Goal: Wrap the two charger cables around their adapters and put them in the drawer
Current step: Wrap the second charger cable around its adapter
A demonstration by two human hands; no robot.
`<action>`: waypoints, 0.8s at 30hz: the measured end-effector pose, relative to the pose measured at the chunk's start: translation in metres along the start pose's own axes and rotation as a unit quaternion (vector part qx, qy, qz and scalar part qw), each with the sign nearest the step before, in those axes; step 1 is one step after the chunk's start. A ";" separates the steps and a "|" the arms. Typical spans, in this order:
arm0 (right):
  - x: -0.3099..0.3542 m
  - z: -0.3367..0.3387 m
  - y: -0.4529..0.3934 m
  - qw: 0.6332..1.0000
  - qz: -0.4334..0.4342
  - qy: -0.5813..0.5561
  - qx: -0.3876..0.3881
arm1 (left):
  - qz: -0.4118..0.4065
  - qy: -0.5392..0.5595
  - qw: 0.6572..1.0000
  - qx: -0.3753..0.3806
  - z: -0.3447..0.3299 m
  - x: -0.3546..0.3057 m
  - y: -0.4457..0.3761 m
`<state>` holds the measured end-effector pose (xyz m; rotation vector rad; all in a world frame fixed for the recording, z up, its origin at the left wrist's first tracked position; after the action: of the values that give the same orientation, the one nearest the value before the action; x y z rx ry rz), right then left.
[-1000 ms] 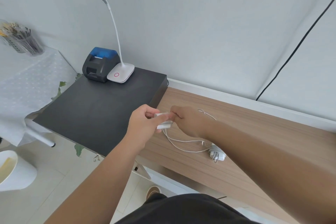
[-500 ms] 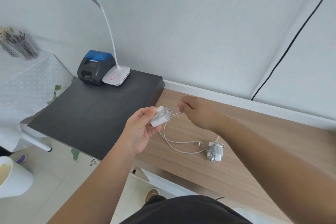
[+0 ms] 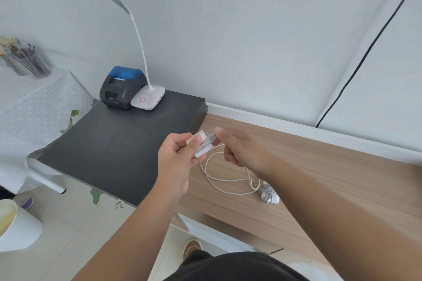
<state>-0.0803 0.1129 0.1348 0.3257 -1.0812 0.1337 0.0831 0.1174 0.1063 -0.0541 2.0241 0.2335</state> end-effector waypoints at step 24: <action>0.012 0.043 -0.011 0.980 -0.059 0.076 -0.173 | -0.030 -0.032 0.997 0.063 -0.003 -0.009 0.013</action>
<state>-0.1083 0.0878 0.1620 0.0638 -0.9120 -0.1338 0.0823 0.1291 0.1177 -0.0269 1.9665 0.0689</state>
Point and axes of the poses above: each hand's wrist, its own y-axis away from the middle knuckle, its own z-axis out of the back of the hand, x = y × z, the point moved 2 cm from there along -y, towards the middle knuckle, and after that the axes turned 11 degrees about y, right-handed, at the moved point
